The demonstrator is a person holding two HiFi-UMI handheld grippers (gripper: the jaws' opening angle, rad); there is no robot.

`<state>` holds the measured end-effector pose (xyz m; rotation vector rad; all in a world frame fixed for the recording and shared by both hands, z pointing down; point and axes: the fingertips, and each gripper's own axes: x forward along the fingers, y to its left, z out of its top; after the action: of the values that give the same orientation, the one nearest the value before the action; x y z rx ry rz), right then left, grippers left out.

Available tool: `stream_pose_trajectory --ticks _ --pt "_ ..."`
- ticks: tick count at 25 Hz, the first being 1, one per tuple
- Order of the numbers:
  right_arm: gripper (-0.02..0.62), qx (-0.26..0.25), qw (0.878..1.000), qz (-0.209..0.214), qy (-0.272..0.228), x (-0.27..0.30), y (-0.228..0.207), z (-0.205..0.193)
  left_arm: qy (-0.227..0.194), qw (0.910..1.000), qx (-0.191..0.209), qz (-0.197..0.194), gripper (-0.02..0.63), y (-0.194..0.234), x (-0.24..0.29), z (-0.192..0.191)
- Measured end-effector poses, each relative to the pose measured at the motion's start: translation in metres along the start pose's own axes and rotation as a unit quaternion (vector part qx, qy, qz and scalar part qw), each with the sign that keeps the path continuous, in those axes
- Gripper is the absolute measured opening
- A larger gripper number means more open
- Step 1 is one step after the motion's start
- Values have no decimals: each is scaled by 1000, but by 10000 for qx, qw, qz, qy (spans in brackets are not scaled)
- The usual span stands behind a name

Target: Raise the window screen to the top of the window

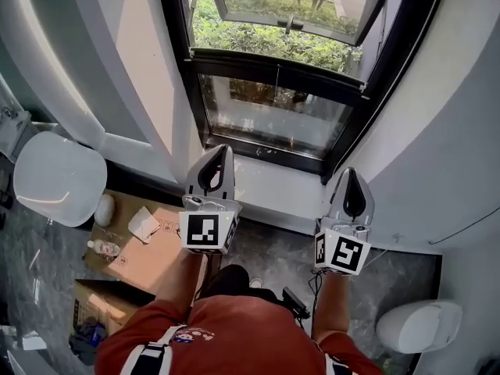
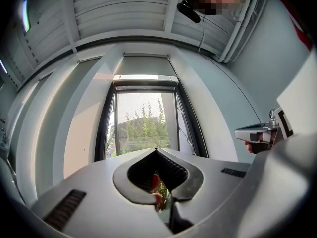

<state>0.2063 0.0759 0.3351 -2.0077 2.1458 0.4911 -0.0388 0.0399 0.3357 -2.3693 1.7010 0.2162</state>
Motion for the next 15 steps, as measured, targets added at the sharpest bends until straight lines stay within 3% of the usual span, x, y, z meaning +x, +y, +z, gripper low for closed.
stream_pose_trajectory --ticks 15 --pt "9 -236 9997 -10 -17 111 19 -47 -54 9999 -102 -50 6 58 109 -39"
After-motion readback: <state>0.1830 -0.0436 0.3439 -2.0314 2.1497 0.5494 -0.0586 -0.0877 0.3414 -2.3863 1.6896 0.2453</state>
